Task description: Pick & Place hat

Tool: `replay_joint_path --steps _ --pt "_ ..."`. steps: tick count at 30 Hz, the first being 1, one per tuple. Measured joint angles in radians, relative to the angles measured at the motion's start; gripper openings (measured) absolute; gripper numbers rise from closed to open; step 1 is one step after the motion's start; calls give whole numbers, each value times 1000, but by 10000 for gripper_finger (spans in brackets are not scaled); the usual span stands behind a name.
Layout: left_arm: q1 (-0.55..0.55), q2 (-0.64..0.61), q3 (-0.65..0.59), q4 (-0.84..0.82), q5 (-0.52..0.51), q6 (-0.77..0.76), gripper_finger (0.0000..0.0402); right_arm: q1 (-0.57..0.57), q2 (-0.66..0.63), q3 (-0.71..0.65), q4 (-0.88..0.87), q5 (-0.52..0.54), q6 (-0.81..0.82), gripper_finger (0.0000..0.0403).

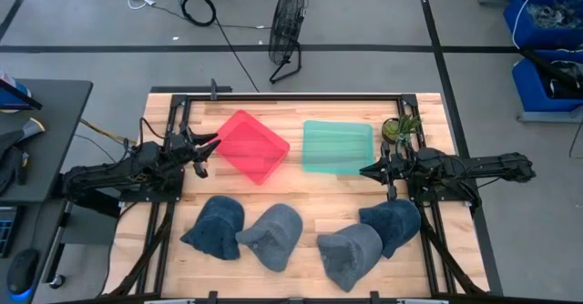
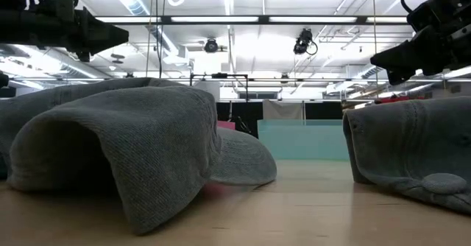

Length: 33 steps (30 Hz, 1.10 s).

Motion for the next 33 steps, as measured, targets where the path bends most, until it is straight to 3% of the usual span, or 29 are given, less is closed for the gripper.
replay_joint_path --steps 6,10,13,18,25,33 --pt "0 0 0 -26 41 -74 110 0 0 0 7 8 8 41" --pt "0 10 0 -66 225 -37 110 0 0 0 57 8 133 41" --pt "-2 25 0 -7 359 -53 110 0 0 0 120 15 188 41" --pt "-2 60 6 133 468 -52 111 0 0 0 206 65 190 41" --pt "-33 176 91 126 518 -28 157 0 0 0 210 166 189 41" --pt "-132 455 280 128 518 8 235 0 0 0 163 327 344 41"
